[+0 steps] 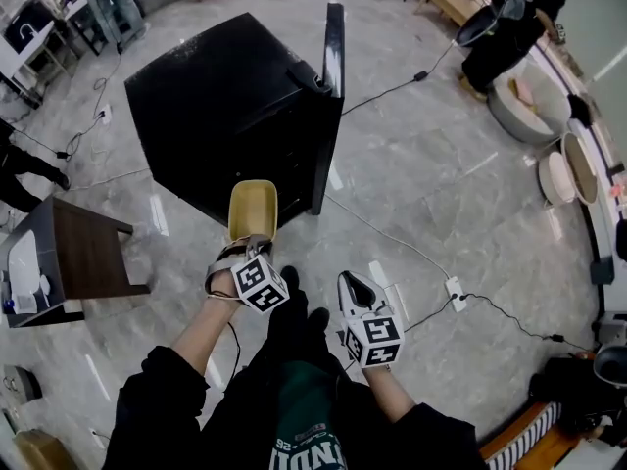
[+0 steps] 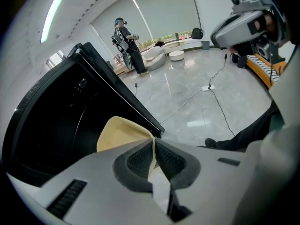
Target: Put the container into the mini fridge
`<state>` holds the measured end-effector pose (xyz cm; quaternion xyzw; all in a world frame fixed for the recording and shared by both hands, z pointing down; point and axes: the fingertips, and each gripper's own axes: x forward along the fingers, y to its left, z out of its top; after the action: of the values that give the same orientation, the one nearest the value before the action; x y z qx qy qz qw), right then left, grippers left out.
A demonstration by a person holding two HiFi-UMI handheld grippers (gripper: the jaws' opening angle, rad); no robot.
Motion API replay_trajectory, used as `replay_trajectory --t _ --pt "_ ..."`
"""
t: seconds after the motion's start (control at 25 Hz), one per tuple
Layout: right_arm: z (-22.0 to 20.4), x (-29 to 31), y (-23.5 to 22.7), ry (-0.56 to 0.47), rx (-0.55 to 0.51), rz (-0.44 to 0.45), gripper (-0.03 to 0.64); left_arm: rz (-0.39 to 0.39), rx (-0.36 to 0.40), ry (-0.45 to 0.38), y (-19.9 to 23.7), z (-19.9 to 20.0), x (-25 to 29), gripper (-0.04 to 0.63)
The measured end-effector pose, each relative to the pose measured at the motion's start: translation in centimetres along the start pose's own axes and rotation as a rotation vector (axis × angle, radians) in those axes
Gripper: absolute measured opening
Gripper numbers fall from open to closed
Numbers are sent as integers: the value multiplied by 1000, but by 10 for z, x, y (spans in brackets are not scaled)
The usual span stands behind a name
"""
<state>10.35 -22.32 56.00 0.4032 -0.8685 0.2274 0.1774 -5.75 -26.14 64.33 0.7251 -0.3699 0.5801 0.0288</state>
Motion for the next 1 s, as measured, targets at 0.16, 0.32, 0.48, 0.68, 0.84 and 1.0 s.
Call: replay_trajectory --t 0.16,0.32,0.48,0.68,0.84,1.0 --pt "2 17 -9 8 5 -2 35 -1 -4 7 10 -3 20 23" --pt "15 30 -13 -2 1 0 35 19 -24 26 30 -12 42 23" --pt "26 37 -9 -8 -19 20 35 31 -54 44 45 -17 64 23" --pt "22 37 -4 -1 -3 24 35 44 -47 61 60 -23 87 23" --pt "5 36 -7 33 11 16 35 39 -63 76 69 -23 101 23" --pt "-6 38 -11 62 25 8 35 52 -90 75 84 -16 117 23"
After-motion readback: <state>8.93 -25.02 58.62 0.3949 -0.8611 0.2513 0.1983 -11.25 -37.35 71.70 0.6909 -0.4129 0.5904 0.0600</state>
